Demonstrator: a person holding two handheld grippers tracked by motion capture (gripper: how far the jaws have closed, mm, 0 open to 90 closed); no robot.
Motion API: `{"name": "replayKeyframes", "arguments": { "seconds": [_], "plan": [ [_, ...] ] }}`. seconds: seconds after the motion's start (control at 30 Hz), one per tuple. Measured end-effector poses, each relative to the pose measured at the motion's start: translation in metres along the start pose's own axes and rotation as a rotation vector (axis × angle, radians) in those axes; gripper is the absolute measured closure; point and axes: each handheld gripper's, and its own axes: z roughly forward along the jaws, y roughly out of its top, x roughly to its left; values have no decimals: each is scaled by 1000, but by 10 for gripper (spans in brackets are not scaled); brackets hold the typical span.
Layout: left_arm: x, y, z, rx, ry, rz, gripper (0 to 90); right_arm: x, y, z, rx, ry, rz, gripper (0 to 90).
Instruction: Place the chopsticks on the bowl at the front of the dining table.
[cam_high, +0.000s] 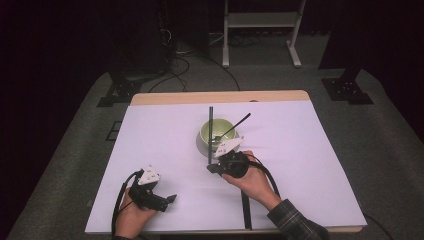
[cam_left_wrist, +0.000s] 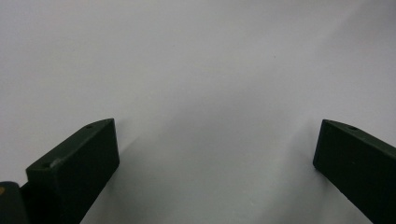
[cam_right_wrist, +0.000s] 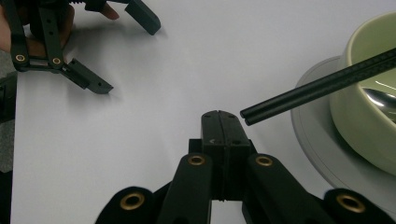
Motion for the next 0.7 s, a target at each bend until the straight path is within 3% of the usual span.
{"name": "replayKeyframes", "arguments": {
  "seconds": [0.27, 0.47, 0.6, 0.7],
  "plan": [
    [0, 0, 0, 0, -1, -3, 0, -5, -9, -10, 2, -13, 17, 896],
    [0, 0, 0, 0, -1, -2, 0, -14, -20, -23, -9, -43, 42, 824],
    [0, 0, 0, 0, -1, -3, 0, -21, -28, -29, -12, -63, 51, 704],
    [0, 0, 0, 0, -1, -3, 0, -26, -34, -33, -17, -83, 59, 551]
  ]
}}
